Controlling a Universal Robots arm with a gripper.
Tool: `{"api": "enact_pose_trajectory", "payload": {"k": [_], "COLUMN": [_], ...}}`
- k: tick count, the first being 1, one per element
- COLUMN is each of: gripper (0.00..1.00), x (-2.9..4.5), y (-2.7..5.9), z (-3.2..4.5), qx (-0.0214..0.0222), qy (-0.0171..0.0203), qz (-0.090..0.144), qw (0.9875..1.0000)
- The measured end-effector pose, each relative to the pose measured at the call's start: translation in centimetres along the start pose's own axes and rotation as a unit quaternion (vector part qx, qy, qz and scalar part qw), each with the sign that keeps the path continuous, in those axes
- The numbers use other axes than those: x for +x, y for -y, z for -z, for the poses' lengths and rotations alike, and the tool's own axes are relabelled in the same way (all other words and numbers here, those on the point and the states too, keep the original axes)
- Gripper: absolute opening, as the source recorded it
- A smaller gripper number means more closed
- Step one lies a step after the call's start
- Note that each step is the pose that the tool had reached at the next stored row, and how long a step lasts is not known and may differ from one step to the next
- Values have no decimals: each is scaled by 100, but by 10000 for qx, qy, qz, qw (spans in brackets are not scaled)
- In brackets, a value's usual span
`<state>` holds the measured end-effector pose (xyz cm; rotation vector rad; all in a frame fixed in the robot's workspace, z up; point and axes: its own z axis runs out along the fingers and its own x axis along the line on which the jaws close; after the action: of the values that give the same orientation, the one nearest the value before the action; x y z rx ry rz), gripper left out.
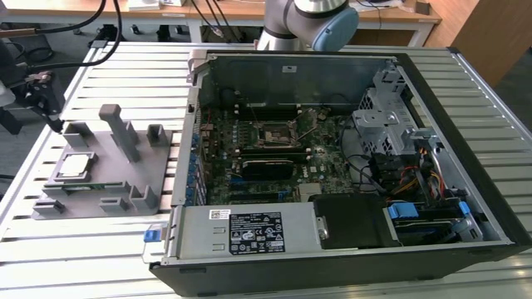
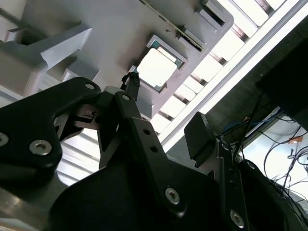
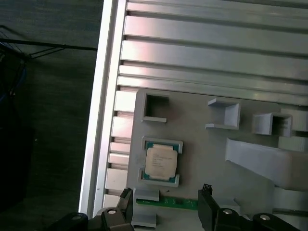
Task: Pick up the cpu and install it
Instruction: 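Pick up the cpu and move it towards the insertion slot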
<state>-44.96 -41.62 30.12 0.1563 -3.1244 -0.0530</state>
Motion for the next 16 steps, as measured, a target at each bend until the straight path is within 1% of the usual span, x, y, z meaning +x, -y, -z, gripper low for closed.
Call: {"api": "enact_pose_trajectory", "payload": {"k": [1, 4, 10, 14, 16], "gripper": [64, 64, 64, 64, 64], "x": [0, 1, 2, 1, 1], "y": [0, 1, 3, 4, 5], "z": [-7, -30, -97, -142, -152], "qx": [1, 1, 0, 1, 4], "qy": [4, 4, 7, 7, 6], "qz": [47, 61, -15, -22, -22], "qw": [10000, 10000, 10000, 10000, 10000]}}
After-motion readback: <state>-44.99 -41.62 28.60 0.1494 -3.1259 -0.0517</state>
